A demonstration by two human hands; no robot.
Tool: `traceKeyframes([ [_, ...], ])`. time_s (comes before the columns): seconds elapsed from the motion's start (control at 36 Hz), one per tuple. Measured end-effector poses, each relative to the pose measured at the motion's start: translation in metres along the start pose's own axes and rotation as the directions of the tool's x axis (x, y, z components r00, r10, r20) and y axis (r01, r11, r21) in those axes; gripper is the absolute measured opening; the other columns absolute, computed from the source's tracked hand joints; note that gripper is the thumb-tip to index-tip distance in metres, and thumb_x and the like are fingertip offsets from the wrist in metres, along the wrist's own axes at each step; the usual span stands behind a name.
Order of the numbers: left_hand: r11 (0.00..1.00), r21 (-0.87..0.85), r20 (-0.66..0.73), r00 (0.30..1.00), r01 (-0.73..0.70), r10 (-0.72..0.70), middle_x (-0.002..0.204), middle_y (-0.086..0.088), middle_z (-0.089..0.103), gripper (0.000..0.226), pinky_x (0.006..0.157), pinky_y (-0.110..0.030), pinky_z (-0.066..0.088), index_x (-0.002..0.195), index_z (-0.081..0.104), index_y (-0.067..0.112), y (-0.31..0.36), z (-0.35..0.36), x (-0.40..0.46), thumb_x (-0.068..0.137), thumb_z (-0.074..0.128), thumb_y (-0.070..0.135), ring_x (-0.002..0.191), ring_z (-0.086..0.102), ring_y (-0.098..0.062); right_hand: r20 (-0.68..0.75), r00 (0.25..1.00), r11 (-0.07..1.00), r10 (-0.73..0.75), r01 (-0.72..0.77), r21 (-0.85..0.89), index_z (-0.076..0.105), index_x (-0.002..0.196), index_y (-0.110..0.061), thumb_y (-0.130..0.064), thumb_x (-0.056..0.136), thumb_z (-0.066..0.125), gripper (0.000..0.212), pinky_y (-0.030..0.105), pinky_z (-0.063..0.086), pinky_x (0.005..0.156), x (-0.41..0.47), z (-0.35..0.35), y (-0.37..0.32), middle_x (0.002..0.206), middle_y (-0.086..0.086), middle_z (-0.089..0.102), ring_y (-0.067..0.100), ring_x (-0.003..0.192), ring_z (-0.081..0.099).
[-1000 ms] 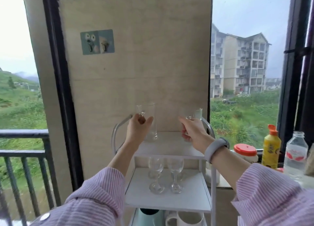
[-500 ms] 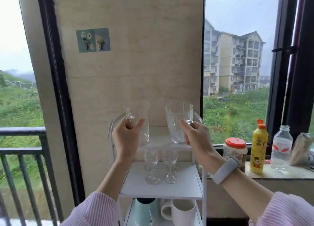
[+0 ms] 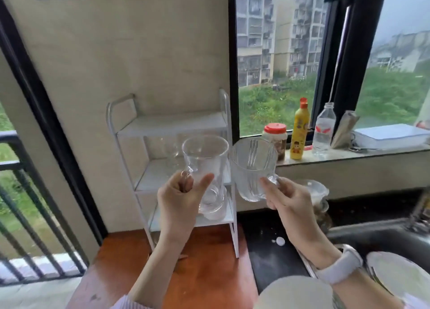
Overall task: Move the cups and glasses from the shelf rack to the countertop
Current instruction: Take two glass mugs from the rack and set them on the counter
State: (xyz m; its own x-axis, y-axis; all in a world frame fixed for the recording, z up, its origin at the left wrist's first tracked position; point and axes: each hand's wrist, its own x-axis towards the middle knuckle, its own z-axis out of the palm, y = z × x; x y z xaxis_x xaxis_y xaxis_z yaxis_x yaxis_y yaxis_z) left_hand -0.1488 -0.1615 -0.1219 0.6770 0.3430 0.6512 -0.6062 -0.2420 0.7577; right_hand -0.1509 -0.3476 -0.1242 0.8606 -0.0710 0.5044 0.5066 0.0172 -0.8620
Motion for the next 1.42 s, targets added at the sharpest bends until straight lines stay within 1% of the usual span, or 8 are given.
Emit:
traceKeyframes([
  [0.11,0.998,0.022,0.101,0.993,0.061,-0.063,0.04,0.01,0.025,0.058,0.044,-0.017,0.022,0.042,0.029,0.031,-0.001,0.039,-0.055,0.072,0.077,0.017,0.044,0.018,-0.007,-0.059,0.99,0.992,0.125,-0.127,-0.026,0.047,0.05,-0.016,-0.032,0.077,0.064,0.036,0.018,0.025,0.043,-0.051,-0.059,0.017,0.041,-0.012,0.032,0.007,0.044,0.026],
  [0.28,0.986,0.026,0.249,0.954,0.166,-0.167,0.04,0.011,0.029,0.061,0.045,-0.018,0.021,0.048,0.023,0.029,0.013,0.111,-0.154,0.073,0.076,0.016,0.045,0.02,-0.006,-0.252,0.943,0.948,0.217,-0.265,-0.174,0.035,0.053,-0.012,-0.02,0.084,0.063,0.043,0.018,0.02,0.041,-0.137,-0.166,0.025,0.045,-0.008,0.026,0.006,0.043,0.022],
  [0.42,0.962,0.036,0.443,0.859,0.27,-0.257,0.046,0.012,0.023,0.057,0.051,-0.031,0.021,0.051,0.023,0.023,0.031,0.173,-0.246,0.075,0.075,0.02,0.049,0.019,-0.008,-0.45,0.852,0.878,0.267,-0.407,-0.251,0.03,0.045,-0.021,-0.019,0.082,0.066,0.051,0.017,0.02,0.042,-0.216,-0.254,0.016,0.039,-0.012,0.028,0.004,0.041,0.025],
  [0.53,0.926,-0.017,0.597,0.747,0.376,-0.293,0.048,0.013,0.024,0.051,0.048,-0.022,0.02,0.053,0.029,0.017,0.049,0.226,-0.314,0.076,0.074,0.021,0.05,0.019,-0.005,-0.566,0.769,0.834,0.297,-0.498,-0.238,0.028,0.048,-0.017,-0.023,0.084,0.063,0.051,0.02,0.018,0.044,-0.275,-0.316,0.001,0.044,-0.011,0.025,0.005,0.044,0.021],
  [0.89,0.887,-0.066,0.932,0.346,0.456,-0.108,0.042,0.012,0.024,0.058,0.043,-0.017,0.022,0.05,0.022,0.024,0.137,0.406,-0.455,0.075,0.074,0.02,0.044,0.021,-0.005,-0.914,0.386,0.742,0.124,-0.648,-0.173,0.026,0.051,-0.019,-0.014,0.084,0.062,0.049,0.019,0.017,0.043,-0.391,-0.473,-0.055,0.046,-0.01,0.024,0.006,0.044,0.02],
  [1.08,0.868,-0.092,0.989,0.145,0.488,0.024,0.045,0.013,0.029,0.052,0.055,-0.032,0.028,0.047,0.029,0.026,0.18,0.524,-0.537,0.081,0.067,0.015,0.05,0.026,-0.008,-0.98,0.196,0.707,0.015,-0.695,-0.129,0.026,0.049,-0.023,-0.009,0.083,0.06,0.05,0.015,0.019,0.041,-0.434,-0.579,-0.075,0.04,-0.012,0.026,0.004,0.042,0.024],
  [1.31,0.856,-0.141,0.985,-0.013,0.497,0.17,0.045,0.012,0.03,0.051,0.057,-0.032,0.031,0.05,0.026,0.023,0.241,0.687,-0.617,0.083,0.065,0.015,0.051,0.026,-0.009,-0.995,0.026,0.7,-0.098,-0.709,-0.088,0.026,0.048,-0.022,-0.008,0.084,0.057,0.049,0.019,0.017,0.043,-0.44,-0.733,-0.093,0.047,-0.007,0.026,0.006,0.045,0.022],
  [1.42,0.868,-0.185,0.971,-0.049,0.461,0.233,0.049,0.008,0.031,0.045,0.049,-0.018,0.029,0.055,0.028,0.015,0.276,0.759,-0.648,0.082,0.064,0.018,0.048,0.027,-0.006,-0.99,-0.064,0.68,-0.122,-0.732,-0.037,0.027,0.053,-0.017,-0.013,0.084,0.056,0.042,0.025,0.019,0.047,-0.442,-0.797,-0.108,0.053,0.001,0.026,0.01,0.049,0.023],
])
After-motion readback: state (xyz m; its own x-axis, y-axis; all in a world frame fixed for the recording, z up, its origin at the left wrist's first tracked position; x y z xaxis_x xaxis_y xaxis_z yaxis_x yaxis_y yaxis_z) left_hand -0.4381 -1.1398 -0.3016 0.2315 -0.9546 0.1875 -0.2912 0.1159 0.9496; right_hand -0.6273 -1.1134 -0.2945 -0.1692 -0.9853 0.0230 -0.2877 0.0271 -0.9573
